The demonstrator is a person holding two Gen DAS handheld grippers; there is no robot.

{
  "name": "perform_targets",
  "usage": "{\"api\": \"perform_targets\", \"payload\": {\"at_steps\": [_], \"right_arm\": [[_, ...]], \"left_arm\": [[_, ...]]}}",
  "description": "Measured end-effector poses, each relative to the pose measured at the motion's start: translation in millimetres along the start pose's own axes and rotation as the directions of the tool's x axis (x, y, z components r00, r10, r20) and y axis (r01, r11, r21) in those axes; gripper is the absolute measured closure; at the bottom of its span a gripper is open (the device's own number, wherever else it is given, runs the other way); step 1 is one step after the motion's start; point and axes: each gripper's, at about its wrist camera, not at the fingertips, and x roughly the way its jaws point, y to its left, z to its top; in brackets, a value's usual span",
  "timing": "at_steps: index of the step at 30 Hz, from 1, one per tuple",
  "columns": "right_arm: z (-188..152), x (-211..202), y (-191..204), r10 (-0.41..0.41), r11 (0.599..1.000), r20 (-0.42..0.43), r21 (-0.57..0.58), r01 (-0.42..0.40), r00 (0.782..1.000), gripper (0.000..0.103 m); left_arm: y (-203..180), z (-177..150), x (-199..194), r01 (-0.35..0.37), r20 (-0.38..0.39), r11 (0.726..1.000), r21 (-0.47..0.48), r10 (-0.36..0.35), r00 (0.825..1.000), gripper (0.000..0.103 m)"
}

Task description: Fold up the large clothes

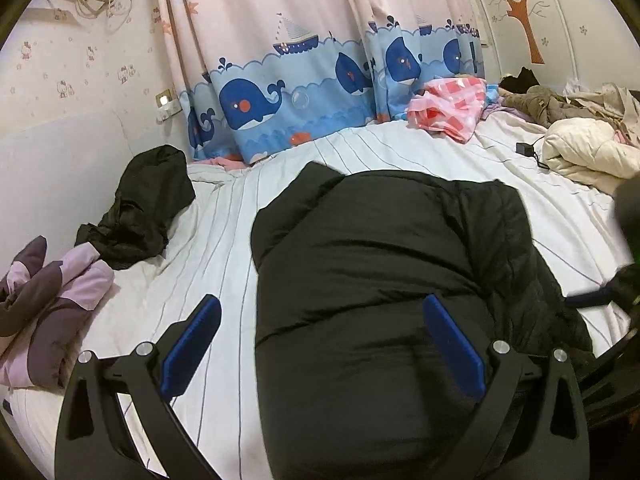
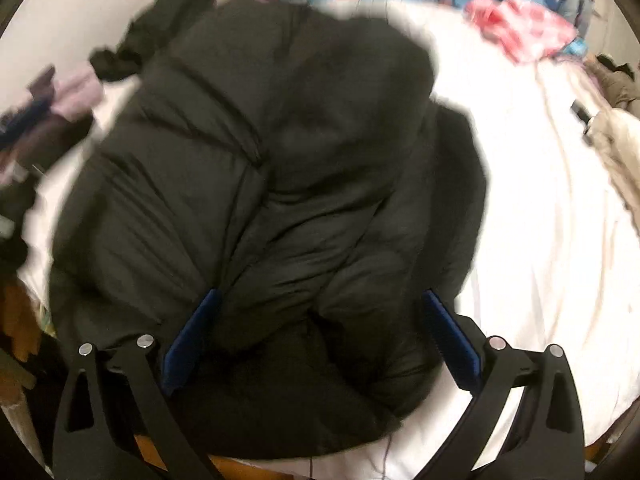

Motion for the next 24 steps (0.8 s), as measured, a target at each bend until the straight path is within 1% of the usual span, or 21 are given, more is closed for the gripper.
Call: {"api": "perform_targets", "payload": {"at_steps": [1, 2, 3, 4, 5, 6, 7, 8, 10, 11, 13, 16, 17, 19, 21, 22, 23, 24], "right_arm": [[3, -16, 0, 0.001, 1.0, 0.078, -0.005, -0.001, 0.997, 0.007], [5, -23, 2, -0.015, 1.0, 0.116, -0.009, 0.016, 0.993, 0.007], [7, -28, 3, -0.036, 0.999, 0.145, -0.012, 0.038, 0.989, 0.007], [8, -27, 2, -0.05, 0.999, 0.151, -0.012, 0.052, 0.987, 0.007], [8, -15, 3, -0.067, 0.997, 0.114, -0.018, 0.069, 0.991, 0.007], [5, 7, 5, -0.081, 0.996, 0.034, -0.041, 0.083, 0.996, 0.007], [1, 22, 4, -0.051, 0.998, -0.002, -0.043, 0.05, 0.999, 0.007], [1, 32, -2, -0.015, 1.0, -0.024, -0.01, 0.015, 1.0, 0.007], [6, 26, -8, -0.006, 1.0, -0.041, -0.001, 0.006, 0.999, 0.007], [8, 19, -10, 0.001, 1.0, -0.025, 0.011, 0.0, 1.0, 0.007], [19, -2, -15, 0.01, 0.999, 0.046, 0.033, -0.011, 0.999, 0.007], [56, -24, -18, -0.051, 0.999, 0.135, 0.015, 0.05, 0.99, 0.007], [76, -23, -19, -0.078, 0.997, 0.152, 0.013, 0.077, 0.985, 0.007], [108, -12, -19, -0.116, 0.993, 0.158, 0.005, 0.117, 0.981, 0.007], [137, 16, -21, -0.142, 0.99, 0.14, 0.013, 0.141, 0.98, 0.007], [146, 42, -24, -0.157, 0.988, 0.091, 0.025, 0.156, 0.983, 0.007], [145, 60, -24, -0.133, 0.991, 0.044, 0.032, 0.132, 0.99, 0.007], [145, 76, -25, -0.091, 0.995, -0.009, 0.044, 0.091, 0.996, 0.007]], "left_arm": [[1, 2, 2, 0.021, -0.014, 1.0, -0.018, -0.021, 1.0, 0.006], [3, 3, 5, 0.044, -0.028, 0.998, -0.039, -0.045, 0.999, 0.006], [3, 4, 6, 0.056, -0.037, 0.997, -0.051, -0.058, 0.998, 0.006], [4, 5, 10, 0.07, -0.053, 0.995, -0.073, -0.074, 0.996, 0.006], [6, 5, 13, 0.075, -0.066, 0.993, -0.088, -0.081, 0.995, 0.006], [7, 5, 16, 0.072, -0.078, 0.992, -0.1, -0.08, 0.994, 0.006], [8, 5, 18, 0.065, -0.087, 0.992, -0.107, -0.074, 0.993, 0.006], [10, 5, 19, 0.054, -0.097, 0.992, -0.113, -0.065, 0.993, 0.006], [15, 5, 22, 0.017, -0.119, 0.992, -0.124, -0.032, 0.992, 0.006], [18, 4, 23, 0.007, -0.13, 0.992, -0.128, -0.024, 0.991, 0.006], [24, 4, 29, -0.004, -0.174, 0.991, -0.137, -0.02, 0.985, 0.006], [33, 8, 36, 0.004, -0.209, 0.986, -0.165, -0.039, 0.977, 0.006], [35, 10, 37, 0.001, -0.211, 0.985, -0.17, -0.038, 0.977, 0.006], [41, 18, 42, -0.007, -0.233, 0.984, -0.181, -0.036, 0.972, 0.006], [45, 25, 46, -0.03, -0.256, 0.984, -0.174, -0.016, 0.966, 0.006], [45, 27, 47, -0.035, -0.26, 0.986, -0.164, -0.009, 0.965, 0.006], [44, 30, 49, -0.044, -0.262, 0.988, -0.148, 0.004, 0.965, 0.006], [43, 30, 51, -0.053, -0.265, 0.99, -0.134, 0.016, 0.964, 0.006]]}}
